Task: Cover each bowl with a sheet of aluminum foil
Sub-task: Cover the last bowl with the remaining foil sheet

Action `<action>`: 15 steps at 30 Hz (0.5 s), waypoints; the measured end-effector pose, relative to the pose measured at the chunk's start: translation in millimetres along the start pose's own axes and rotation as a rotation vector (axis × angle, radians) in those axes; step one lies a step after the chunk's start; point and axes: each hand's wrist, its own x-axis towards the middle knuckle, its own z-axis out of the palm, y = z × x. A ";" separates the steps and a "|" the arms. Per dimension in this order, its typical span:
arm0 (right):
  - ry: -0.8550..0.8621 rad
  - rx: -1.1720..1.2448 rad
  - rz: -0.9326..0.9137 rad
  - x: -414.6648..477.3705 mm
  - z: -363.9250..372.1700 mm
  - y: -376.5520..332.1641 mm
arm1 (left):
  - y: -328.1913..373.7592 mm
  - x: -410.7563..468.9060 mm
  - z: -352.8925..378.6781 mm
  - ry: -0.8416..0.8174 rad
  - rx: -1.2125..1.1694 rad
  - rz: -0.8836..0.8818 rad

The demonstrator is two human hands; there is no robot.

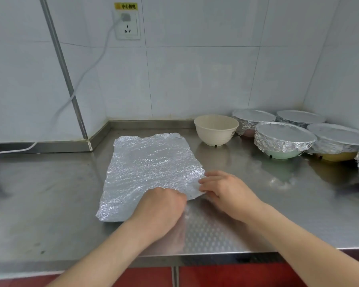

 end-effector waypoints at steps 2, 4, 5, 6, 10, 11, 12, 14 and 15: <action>-0.007 -0.001 -0.021 -13.2 -5.7 3.3 | 6.8 -12.5 -2.9 0.020 -0.225 0.057; 0.001 0.044 0.032 -28.1 -12.3 9.9 | 4.1 -24.9 -14.8 0.003 -0.468 0.087; 0.000 0.069 0.081 -34.4 -18.3 13.9 | -1.7 -27.7 -20.4 -0.030 -0.543 0.085; 0.000 0.093 0.135 -44.1 -23.3 18.7 | -7.6 -30.3 -21.9 -0.074 -0.576 0.072; 0.114 0.129 0.396 -67.0 -42.4 46.0 | -50.2 -26.0 -8.0 -0.161 -0.456 0.006; 0.127 0.157 0.502 -73.9 -47.0 50.5 | -54.2 -27.0 -2.0 -0.219 -0.456 -0.005; 0.138 0.231 0.598 -74.7 -49.2 55.5 | -58.2 -28.6 4.6 -0.267 -0.494 -0.018; 0.179 0.436 0.770 -80.7 -55.8 58.3 | -55.0 -33.4 15.1 -0.346 -0.527 -0.039; 0.221 0.484 0.830 -84.2 -59.3 59.3 | -51.6 -34.1 17.5 -0.349 -0.498 -0.049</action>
